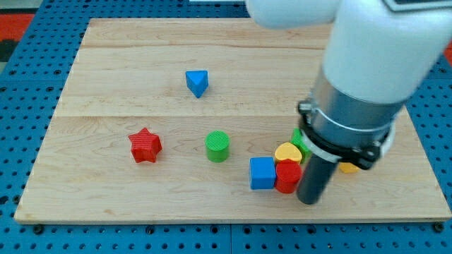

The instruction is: Push the red circle in between the green circle and the heart

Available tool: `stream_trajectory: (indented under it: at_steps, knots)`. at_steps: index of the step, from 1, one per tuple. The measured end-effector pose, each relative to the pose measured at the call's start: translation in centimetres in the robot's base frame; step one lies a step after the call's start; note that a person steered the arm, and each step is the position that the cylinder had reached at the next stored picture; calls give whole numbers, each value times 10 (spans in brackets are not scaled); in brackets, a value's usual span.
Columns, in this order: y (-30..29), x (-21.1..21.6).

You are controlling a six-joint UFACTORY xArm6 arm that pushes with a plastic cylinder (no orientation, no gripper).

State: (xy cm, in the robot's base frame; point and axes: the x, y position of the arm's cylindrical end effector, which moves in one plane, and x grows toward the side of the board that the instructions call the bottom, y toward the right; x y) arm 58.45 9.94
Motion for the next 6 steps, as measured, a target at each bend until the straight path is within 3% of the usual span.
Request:
stream_trajectory:
  at_steps: [1,3,6]
  knots:
    - [-30,-24]
    - [-67,-31]
    - [-70,-48]
